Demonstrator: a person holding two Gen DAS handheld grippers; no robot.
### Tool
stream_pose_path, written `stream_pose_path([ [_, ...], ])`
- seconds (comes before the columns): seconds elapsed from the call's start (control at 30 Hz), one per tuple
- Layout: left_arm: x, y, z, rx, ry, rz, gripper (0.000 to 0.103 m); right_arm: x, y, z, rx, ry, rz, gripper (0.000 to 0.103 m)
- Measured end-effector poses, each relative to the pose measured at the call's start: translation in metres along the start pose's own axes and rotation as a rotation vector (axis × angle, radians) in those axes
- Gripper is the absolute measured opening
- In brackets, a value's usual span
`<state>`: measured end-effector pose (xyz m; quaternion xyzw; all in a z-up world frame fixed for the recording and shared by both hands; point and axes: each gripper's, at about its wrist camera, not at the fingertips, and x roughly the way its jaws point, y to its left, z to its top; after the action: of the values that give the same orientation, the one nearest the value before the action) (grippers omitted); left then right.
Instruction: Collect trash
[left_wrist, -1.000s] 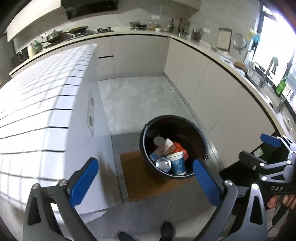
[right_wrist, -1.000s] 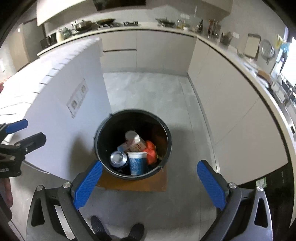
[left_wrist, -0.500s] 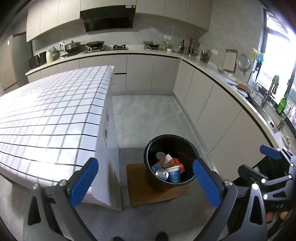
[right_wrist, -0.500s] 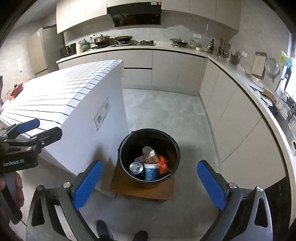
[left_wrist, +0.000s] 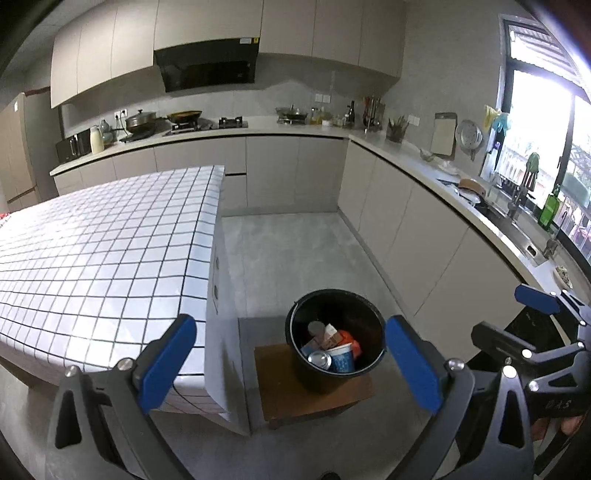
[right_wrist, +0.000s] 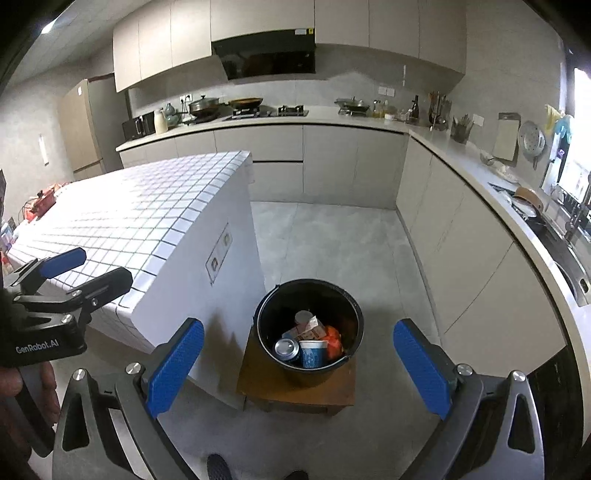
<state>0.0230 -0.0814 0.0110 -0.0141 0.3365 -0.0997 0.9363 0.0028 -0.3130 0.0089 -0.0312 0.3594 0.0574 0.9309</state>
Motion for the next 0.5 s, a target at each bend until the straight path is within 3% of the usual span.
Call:
stream_pose_path([
  [0.5,-0.017,0.003,0.003,-0.005,-0.043,-0.004,0.103,-0.014,0.010,0.005,0.010,-0.048,-0.009,0.103],
])
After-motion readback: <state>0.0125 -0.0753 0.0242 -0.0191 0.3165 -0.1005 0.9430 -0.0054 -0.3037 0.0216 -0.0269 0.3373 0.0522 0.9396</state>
